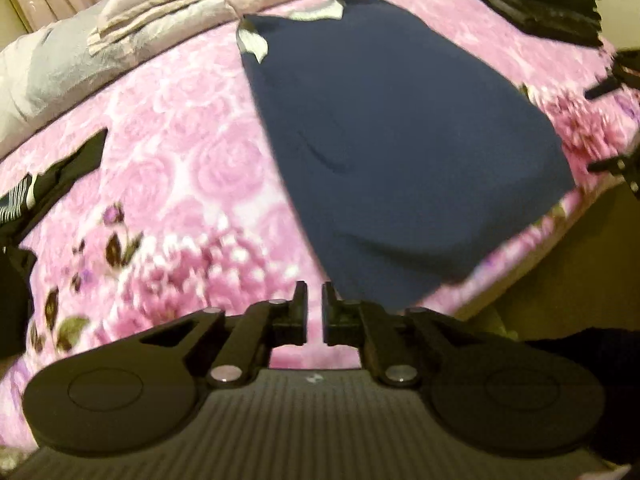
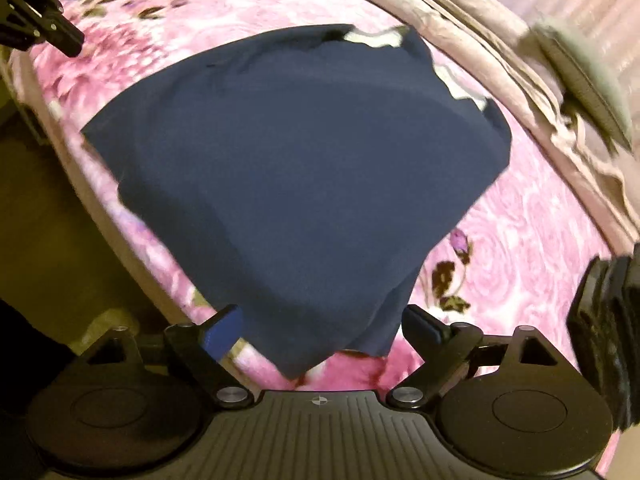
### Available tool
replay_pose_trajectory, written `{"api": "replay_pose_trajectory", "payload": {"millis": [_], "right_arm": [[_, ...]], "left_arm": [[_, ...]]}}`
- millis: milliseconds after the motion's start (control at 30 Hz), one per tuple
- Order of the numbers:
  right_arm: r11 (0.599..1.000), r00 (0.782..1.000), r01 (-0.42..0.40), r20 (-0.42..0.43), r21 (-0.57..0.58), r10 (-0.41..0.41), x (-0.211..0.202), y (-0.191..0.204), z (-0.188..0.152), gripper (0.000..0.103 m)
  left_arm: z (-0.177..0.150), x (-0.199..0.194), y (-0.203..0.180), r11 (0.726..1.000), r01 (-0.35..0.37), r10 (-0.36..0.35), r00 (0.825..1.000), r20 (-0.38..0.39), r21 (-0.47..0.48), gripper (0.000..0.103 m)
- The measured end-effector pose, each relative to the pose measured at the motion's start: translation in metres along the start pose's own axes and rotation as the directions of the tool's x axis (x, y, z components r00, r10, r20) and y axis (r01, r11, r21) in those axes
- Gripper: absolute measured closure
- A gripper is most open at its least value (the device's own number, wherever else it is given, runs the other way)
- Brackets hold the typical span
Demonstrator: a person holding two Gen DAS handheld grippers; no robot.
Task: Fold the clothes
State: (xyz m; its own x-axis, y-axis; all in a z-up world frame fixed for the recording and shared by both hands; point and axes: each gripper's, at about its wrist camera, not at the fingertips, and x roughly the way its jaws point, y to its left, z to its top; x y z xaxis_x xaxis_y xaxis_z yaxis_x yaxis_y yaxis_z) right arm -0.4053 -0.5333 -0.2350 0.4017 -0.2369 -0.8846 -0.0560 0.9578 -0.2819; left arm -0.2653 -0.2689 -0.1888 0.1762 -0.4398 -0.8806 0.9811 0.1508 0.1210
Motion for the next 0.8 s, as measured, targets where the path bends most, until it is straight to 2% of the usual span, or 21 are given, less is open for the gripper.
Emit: {"api": "replay_pose_trajectory", "payload": {"millis": [133, 300, 400, 633, 800], "right_arm": [[0.997, 1.000, 0.014, 0.018, 0.076, -0.015, 0.001, -0.025, 0.022, 0.013], [0.985, 0.998, 0.006, 0.057, 0.172, -0.016, 0.016, -0.076, 0.053, 0.013], [0.983, 0.992, -0.020, 0.127, 0.180, -0.003, 0.043, -0.127, 0.070, 0.013], [0.964, 0.983, -0.077, 0.180, 0.256, 0.031, 0.132, -0.249, 0.104, 0.013], [0.949, 0.978, -0.087, 0.209, 0.302, 0.024, 0.178, -0.294, 0.142, 0.013]], "left_arm": [[0.039, 0.016, 0.012, 0.999, -0.011, 0.008, 0.997, 0.073, 0.039, 0.091], [0.121, 0.053, 0.037, 0.999, 0.029, -0.034, 0.989, 0.146, 0.037, 0.079], [0.177, 0.087, 0.052, 0.997, 0.071, -0.072, 0.982, 0.172, 0.013, 0.074], [0.292, 0.192, 0.085, 0.988, 0.113, -0.094, 0.980, 0.174, -0.104, 0.066], [0.348, 0.263, 0.108, 0.968, 0.148, -0.114, 0.979, 0.169, -0.201, 0.063]]}}
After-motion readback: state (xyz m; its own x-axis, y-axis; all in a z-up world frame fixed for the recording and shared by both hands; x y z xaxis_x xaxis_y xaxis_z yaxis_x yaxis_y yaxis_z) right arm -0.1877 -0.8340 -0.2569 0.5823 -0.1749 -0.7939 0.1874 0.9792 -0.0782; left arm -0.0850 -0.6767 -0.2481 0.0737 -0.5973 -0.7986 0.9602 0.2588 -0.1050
